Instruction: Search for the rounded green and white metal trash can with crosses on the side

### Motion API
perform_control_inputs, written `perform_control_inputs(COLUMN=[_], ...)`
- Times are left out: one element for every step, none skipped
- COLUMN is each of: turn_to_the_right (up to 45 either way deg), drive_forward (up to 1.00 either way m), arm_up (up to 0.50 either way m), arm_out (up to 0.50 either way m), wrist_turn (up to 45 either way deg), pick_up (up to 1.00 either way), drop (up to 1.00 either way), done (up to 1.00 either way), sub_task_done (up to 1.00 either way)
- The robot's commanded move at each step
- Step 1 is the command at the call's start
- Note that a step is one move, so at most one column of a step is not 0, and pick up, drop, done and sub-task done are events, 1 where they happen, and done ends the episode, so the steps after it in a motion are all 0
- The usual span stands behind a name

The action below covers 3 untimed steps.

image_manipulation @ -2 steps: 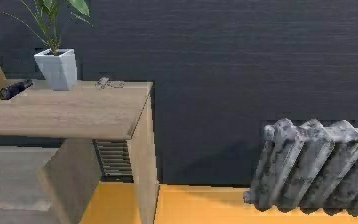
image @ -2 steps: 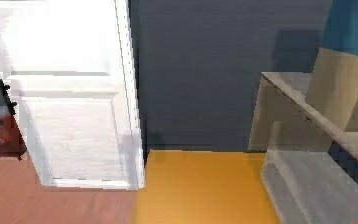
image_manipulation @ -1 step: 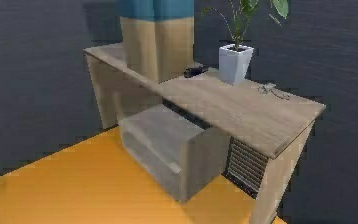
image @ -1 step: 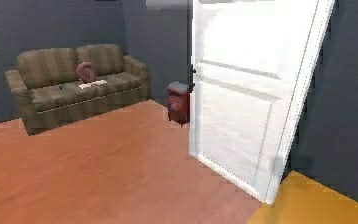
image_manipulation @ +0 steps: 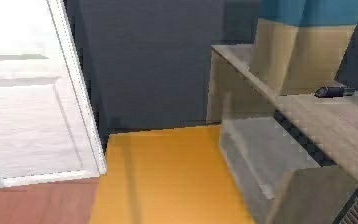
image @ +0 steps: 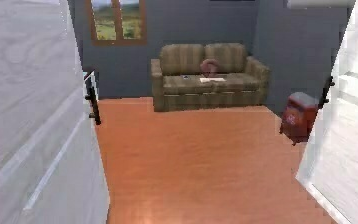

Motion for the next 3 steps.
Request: perform_control_inputs(turn_to_the_right=[0.0,0.0,-45.0], drive_forward=[1.00,0.65,0.00], arm_up=[0.00,0.00,0.00], arm_out=[0.00,0.00,0.00], wrist_turn=[0.0,0.0,0.0], pick_up=[0.00,0.00,0.00], drop=[0.00,0.00,0.00], done=[0.00,0.00,0.00], sub_task_done=[0.00,0.00,0.00])
